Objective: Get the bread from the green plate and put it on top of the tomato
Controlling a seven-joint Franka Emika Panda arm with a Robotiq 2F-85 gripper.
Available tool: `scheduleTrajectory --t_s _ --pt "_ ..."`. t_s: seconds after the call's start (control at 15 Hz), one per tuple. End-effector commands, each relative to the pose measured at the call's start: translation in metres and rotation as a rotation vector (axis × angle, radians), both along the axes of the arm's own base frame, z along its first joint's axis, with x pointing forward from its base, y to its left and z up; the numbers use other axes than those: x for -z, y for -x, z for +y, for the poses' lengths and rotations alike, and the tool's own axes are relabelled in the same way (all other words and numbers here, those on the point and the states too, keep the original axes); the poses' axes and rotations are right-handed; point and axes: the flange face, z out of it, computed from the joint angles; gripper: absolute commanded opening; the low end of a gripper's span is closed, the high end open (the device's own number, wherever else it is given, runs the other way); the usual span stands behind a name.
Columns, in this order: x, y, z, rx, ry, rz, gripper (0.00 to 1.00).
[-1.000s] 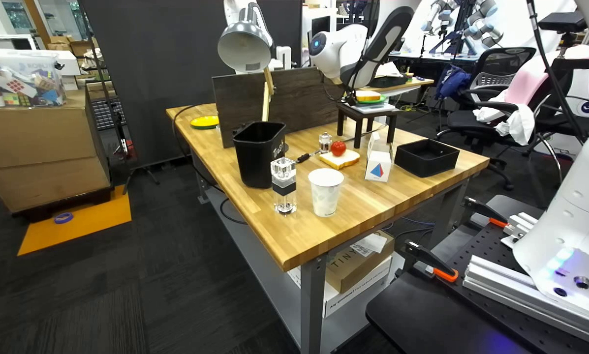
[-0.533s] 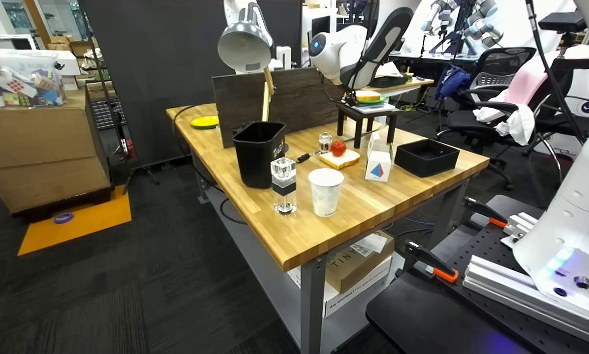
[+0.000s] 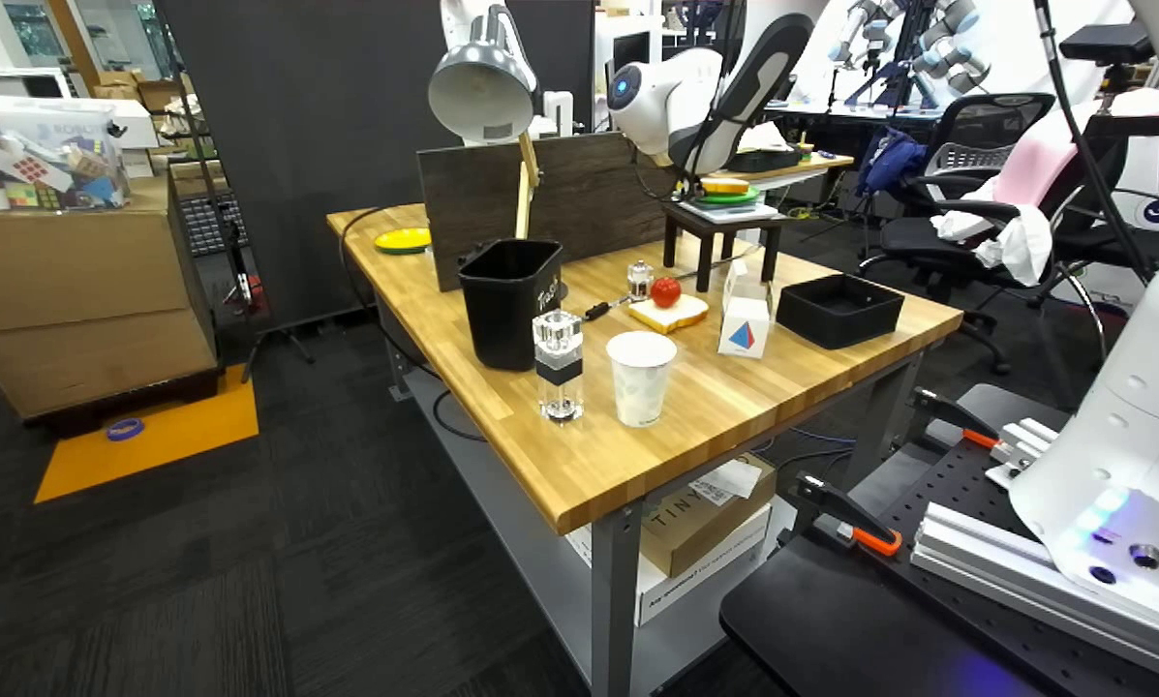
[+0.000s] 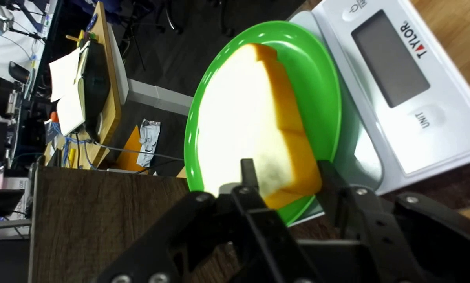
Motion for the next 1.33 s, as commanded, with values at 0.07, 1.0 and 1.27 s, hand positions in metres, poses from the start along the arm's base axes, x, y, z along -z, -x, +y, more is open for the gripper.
scheduleTrajectory --t_s 0.07,1.0,1.27 --pt "-0.002 -0.001 -0.002 0.013 -0.001 0.010 0.05" --pt "-0.091 0.003 -0.003 0.019 -0.050 -0.132 0.03" --pt "-0.126 0.024 0.011 0.028 -0.171 -0.165 0.03"
